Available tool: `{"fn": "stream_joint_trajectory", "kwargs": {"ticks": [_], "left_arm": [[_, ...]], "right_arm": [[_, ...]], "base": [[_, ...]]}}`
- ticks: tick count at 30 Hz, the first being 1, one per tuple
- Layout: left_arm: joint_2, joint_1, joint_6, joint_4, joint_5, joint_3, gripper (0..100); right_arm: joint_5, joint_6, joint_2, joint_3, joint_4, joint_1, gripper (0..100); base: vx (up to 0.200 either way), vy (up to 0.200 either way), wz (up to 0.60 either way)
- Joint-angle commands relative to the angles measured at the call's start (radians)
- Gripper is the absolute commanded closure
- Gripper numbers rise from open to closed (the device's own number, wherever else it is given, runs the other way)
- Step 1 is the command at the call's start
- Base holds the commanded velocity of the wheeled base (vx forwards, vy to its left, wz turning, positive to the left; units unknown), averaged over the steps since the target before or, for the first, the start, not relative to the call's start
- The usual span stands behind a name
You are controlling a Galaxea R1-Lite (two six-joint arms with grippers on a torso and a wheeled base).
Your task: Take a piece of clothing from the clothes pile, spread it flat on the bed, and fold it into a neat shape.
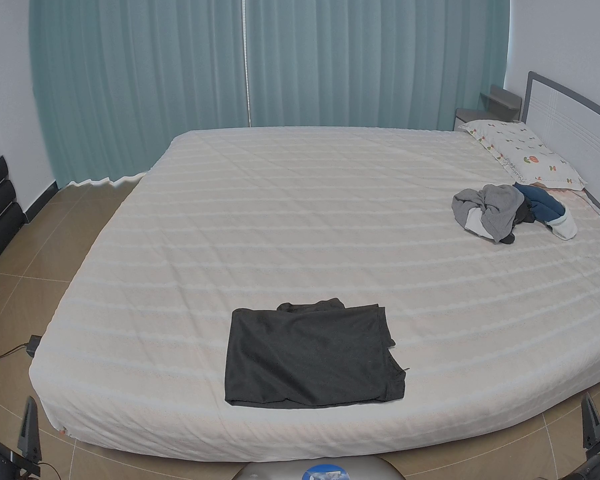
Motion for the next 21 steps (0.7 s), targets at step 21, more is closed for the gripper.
{"fn": "stream_joint_trajectory", "kwargs": {"ticks": [21], "left_arm": [[-0.005, 0.001, -0.084, 0.059, -0.268, 0.018, 0]], "right_arm": [[0.000, 0.071, -0.010, 0.016, 0.092, -0.003, 0]], "base": [[0.000, 0.000, 0.00]]}}
